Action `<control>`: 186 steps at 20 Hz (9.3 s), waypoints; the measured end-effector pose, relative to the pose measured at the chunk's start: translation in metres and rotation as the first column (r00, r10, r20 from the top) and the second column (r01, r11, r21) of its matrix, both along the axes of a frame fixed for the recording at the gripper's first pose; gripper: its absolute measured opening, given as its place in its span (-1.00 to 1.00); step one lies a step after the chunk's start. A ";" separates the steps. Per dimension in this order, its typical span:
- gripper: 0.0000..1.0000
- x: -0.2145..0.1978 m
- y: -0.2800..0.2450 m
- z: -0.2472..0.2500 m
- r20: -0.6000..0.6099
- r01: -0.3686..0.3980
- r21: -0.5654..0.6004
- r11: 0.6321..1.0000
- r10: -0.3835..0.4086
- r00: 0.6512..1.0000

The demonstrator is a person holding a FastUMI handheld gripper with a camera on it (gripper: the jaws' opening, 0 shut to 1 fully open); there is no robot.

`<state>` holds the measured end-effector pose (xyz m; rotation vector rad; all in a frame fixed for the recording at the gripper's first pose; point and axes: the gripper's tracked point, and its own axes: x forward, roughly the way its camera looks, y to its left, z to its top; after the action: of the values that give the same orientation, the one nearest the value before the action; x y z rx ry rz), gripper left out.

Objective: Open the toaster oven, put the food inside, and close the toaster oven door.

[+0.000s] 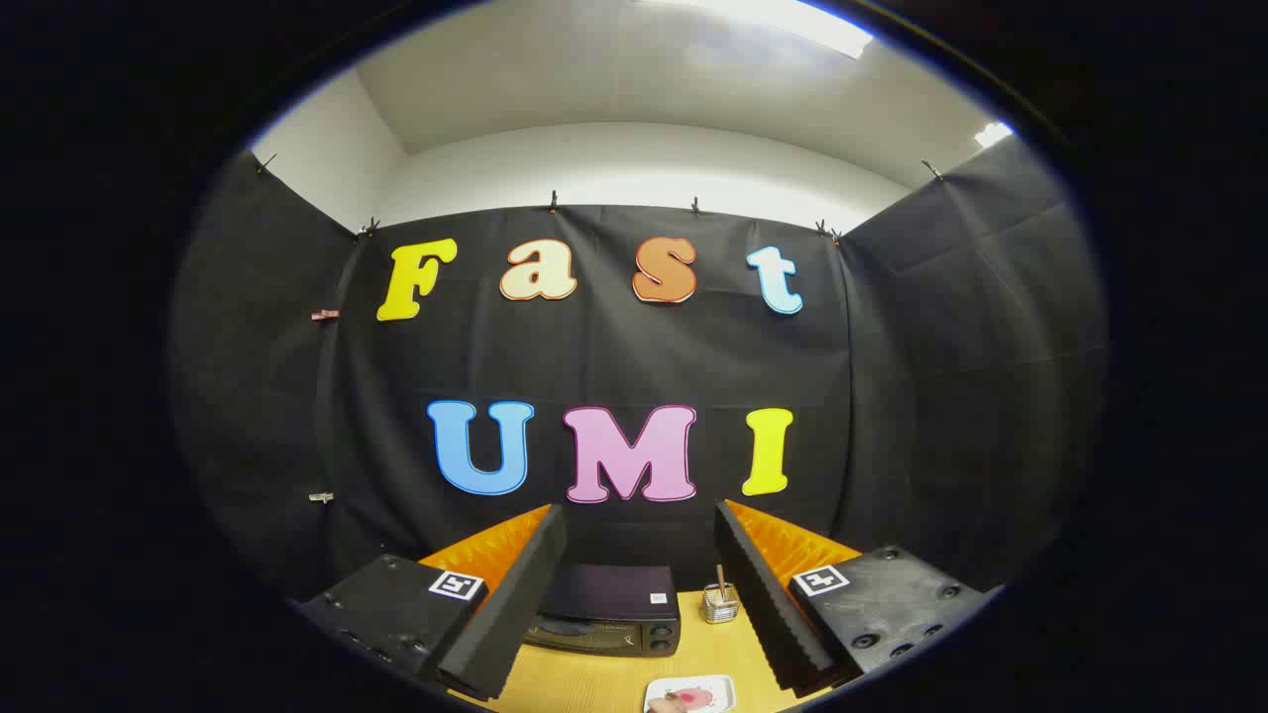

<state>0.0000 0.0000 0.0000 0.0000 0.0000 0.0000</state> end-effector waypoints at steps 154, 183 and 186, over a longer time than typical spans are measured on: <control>-0.90 -0.044 -0.161 -0.517 -0.835 0.619 0.540 0.571 0.456 0.308; -0.90 0.184 0.079 -0.550 -0.845 0.844 0.528 -0.093 0.049 0.533; -0.90 0.195 0.083 -0.556 -0.848 0.847 0.526 -0.074 0.034 0.529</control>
<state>0.1945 0.0832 -0.5561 1.5052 0.7942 -0.8041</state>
